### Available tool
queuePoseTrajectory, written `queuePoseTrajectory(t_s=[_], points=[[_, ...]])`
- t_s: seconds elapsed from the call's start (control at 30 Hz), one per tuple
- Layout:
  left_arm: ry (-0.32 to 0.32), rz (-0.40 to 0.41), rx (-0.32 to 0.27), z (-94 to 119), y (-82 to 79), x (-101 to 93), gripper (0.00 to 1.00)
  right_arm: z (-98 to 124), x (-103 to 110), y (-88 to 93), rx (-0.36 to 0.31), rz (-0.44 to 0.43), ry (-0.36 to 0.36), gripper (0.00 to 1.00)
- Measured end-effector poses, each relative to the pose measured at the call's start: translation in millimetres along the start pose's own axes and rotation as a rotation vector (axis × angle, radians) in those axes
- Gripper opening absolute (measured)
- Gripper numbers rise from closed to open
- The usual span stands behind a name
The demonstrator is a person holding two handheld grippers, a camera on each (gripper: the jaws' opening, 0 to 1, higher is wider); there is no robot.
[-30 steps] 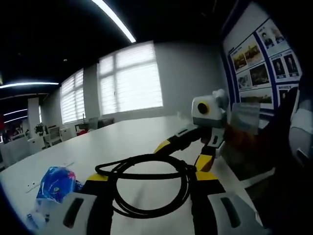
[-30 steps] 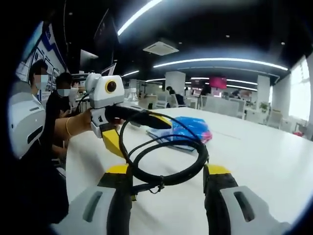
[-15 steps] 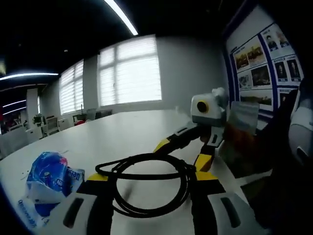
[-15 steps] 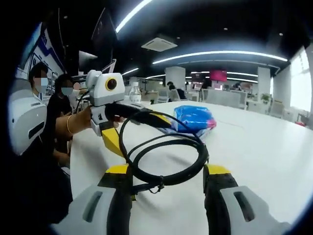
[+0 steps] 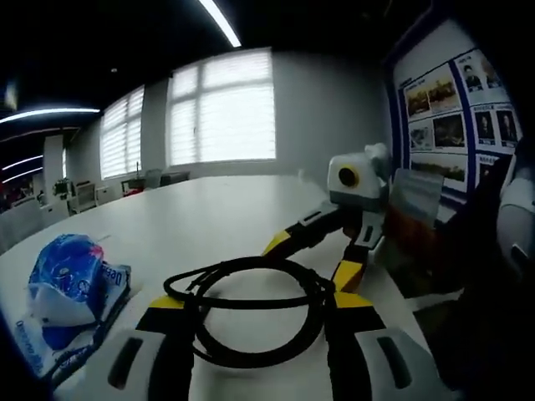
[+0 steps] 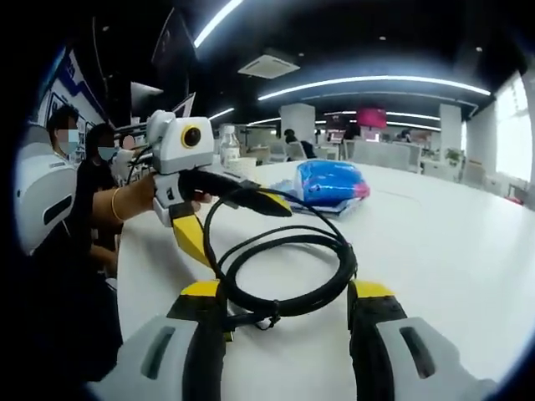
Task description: Arrange the tabletop items into an orderly group along one side of the table until the central work area is clear of visible clutter.
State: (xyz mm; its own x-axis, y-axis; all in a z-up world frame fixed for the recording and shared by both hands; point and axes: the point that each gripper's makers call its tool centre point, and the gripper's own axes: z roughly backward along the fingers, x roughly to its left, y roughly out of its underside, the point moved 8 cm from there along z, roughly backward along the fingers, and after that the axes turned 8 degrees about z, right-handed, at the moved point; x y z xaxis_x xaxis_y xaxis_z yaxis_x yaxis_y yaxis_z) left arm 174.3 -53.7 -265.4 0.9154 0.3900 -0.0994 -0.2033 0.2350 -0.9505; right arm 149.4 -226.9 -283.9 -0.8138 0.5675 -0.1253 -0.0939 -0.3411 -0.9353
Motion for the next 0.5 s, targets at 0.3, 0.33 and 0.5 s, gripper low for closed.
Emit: queuePoseTrajectory(t_s=[0.3, 0.33, 0.5], points=[[-0.01, 0.017, 0.032, -1.0, 5.0, 0.5, 0.62, -0.3, -0.1, 7.3, 0.059, 0.024, 0.006, 0.54], [-0.01, 0.023, 0.037, -0.7, 5.8, 0.7, 0.62, -1.0, 0.7, 5.5, 0.032, 0.032, 0.004, 0.54], [-0.011, 0.054, 0.039, 1.4, 8.4, 1.7, 0.63, 2.1, -0.8, 4.8, 0.035, 0.049, 0.005, 0.52]])
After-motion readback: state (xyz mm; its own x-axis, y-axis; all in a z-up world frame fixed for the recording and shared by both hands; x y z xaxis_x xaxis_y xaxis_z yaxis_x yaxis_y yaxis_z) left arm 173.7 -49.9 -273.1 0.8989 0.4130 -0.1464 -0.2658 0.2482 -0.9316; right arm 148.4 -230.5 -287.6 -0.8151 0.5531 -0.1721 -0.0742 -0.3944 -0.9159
